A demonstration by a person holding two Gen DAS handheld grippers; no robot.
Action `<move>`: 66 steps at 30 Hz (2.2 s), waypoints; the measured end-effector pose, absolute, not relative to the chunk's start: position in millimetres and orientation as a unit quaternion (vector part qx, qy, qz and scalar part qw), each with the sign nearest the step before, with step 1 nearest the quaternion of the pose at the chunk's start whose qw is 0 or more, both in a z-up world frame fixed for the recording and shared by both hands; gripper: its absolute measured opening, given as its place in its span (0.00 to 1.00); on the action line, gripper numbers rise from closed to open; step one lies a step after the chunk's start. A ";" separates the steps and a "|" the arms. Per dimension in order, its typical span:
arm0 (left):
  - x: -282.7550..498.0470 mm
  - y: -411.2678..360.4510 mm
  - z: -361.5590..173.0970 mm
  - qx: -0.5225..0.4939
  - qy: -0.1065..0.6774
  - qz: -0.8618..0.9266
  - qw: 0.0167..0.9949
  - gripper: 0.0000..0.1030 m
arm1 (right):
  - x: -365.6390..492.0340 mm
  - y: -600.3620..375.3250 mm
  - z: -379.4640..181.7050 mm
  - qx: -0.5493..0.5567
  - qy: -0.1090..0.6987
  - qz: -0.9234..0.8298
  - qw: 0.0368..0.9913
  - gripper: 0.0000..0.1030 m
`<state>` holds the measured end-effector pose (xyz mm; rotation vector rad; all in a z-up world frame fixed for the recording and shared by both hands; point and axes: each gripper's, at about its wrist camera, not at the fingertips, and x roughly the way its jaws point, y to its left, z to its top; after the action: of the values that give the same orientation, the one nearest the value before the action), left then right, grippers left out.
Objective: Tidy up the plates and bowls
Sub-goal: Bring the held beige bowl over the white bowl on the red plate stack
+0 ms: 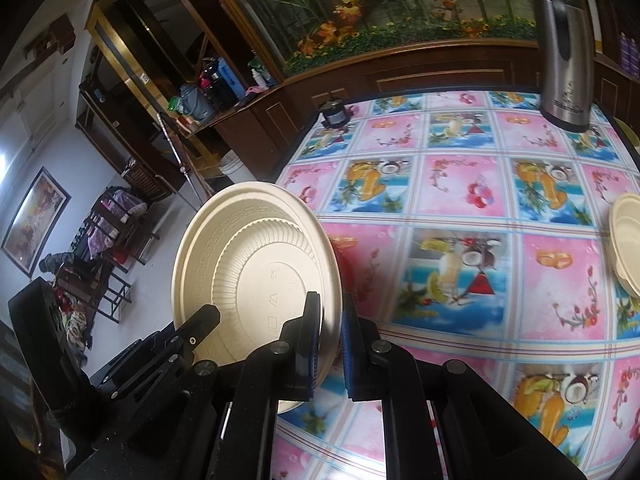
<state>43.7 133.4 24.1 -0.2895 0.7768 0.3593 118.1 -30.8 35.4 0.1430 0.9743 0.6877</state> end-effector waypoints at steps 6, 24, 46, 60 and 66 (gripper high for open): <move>37.9 152.6 16.5 -0.147 0.381 0.198 0.891 0.14 | 118.8 -5.3 31.9 0.058 0.461 0.347 0.815 0.09; 30.0 168.9 1.3 -0.155 0.396 0.203 0.882 0.15 | 119.4 22.8 2.3 0.041 0.491 0.352 0.796 0.09; 43.0 173.9 5.3 -0.156 0.409 0.189 0.879 0.15 | 125.4 21.3 18.7 0.044 0.485 0.352 0.799 0.09; 54.0 167.4 -2.7 -0.148 0.423 0.187 0.874 0.15 | 136.3 16.7 5.9 0.048 0.496 0.345 0.795 0.09; 59.0 167.6 -6.0 -0.142 0.427 0.190 0.873 0.15 | 140.8 18.2 -0.4 0.051 0.502 0.343 0.792 0.09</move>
<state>59.0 167.6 -6.0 -0.2970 0.8915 0.3964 140.8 18.2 -0.4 0.1099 1.0799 0.7386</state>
